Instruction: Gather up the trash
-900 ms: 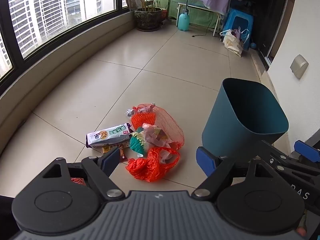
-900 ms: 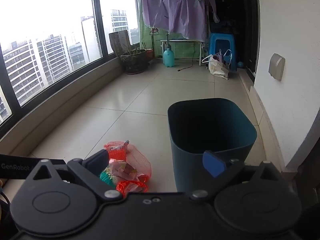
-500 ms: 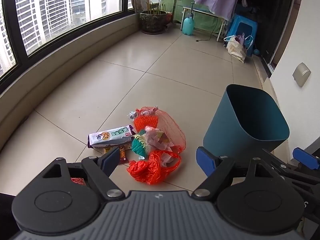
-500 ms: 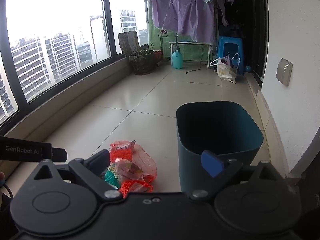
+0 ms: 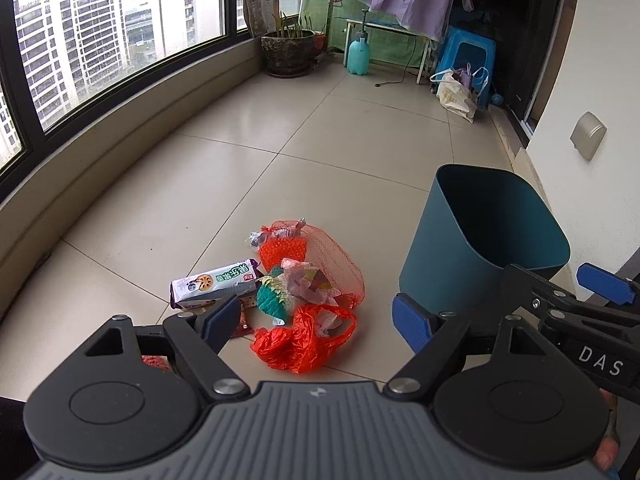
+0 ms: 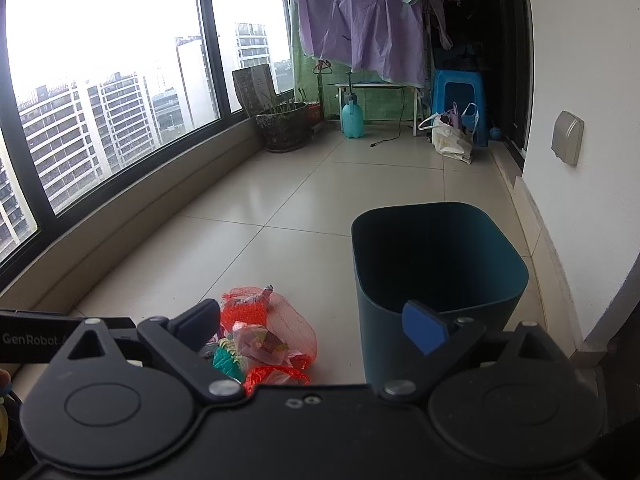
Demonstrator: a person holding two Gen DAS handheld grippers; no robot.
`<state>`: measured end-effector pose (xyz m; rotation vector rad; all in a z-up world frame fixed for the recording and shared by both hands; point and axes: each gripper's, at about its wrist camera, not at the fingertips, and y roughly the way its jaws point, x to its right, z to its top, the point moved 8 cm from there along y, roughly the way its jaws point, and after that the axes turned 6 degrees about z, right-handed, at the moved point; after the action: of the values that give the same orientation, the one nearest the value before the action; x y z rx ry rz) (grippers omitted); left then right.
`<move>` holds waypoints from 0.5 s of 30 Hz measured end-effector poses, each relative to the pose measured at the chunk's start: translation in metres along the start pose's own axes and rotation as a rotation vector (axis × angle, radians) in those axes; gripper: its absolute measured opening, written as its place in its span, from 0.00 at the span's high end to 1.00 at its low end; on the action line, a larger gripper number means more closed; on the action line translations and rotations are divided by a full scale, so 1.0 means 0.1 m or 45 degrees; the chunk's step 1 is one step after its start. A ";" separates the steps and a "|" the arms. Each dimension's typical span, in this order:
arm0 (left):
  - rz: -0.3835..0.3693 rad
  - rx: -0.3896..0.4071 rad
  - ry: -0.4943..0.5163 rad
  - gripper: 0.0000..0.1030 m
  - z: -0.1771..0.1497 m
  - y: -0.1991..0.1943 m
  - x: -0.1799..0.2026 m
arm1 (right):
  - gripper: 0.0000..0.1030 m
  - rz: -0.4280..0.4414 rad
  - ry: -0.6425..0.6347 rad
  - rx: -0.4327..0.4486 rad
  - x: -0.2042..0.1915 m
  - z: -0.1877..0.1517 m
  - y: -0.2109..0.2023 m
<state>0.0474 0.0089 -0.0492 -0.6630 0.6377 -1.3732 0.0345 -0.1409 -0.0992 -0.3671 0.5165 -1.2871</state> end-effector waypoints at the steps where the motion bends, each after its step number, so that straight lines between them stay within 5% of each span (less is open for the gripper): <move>1: 0.003 0.003 0.002 0.19 0.00 0.00 0.00 | 0.06 0.005 -0.010 0.006 -0.01 0.01 -0.01; 15: -0.001 0.008 0.002 0.19 -0.04 0.00 0.00 | 0.06 0.018 -0.041 -0.008 -0.05 0.01 0.01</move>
<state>0.0445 0.0087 -0.0524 -0.6576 0.6343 -1.3764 0.0347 -0.1355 -0.0985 -0.3882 0.4947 -1.2644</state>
